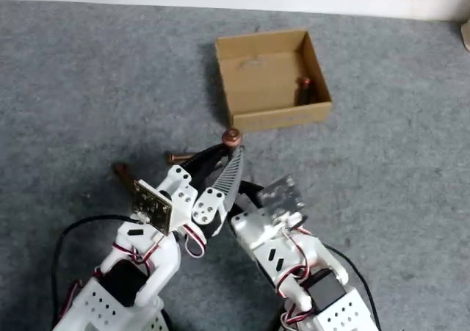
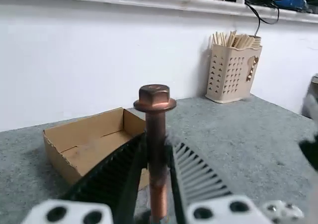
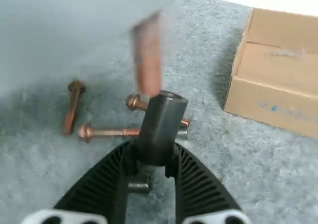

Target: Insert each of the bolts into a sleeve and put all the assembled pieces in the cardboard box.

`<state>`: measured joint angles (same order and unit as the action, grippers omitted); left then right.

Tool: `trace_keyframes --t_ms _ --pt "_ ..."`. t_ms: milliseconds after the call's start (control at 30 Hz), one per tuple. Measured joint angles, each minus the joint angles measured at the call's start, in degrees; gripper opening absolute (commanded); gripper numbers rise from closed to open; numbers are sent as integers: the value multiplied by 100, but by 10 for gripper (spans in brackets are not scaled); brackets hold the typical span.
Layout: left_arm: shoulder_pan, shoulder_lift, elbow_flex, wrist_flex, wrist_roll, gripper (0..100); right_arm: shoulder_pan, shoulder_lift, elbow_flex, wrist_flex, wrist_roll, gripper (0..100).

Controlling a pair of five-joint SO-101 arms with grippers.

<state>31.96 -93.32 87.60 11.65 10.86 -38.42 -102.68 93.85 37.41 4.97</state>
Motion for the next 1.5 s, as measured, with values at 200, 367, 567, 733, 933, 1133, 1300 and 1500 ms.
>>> trace_keyframes --t_ms 200,367,567,733,933,1133,1300,1500 --pt "-9 0 0 -18 0 6 -440 -9 0 466 492 4" --pt "-9 0 -88 290 97 6 -360 -193 -9 589 457 4" --pt "-193 0 -756 888 985 6 -202 -193 -79 598 369 4" --pt "-448 0 -1152 888 1134 6 -193 -193 -360 598 70 4" --pt "-466 0 -1196 923 1134 6 -193 -193 -387 237 18 4" --pt "-484 0 -1196 1152 1169 6 -193 -193 -387 211 9 4" --pt "-484 0 -1099 1187 1160 6 -193 -193 -387 211 9 4" --pt "-492 -44 -589 1178 1178 6 -211 -193 -378 211 9 4"
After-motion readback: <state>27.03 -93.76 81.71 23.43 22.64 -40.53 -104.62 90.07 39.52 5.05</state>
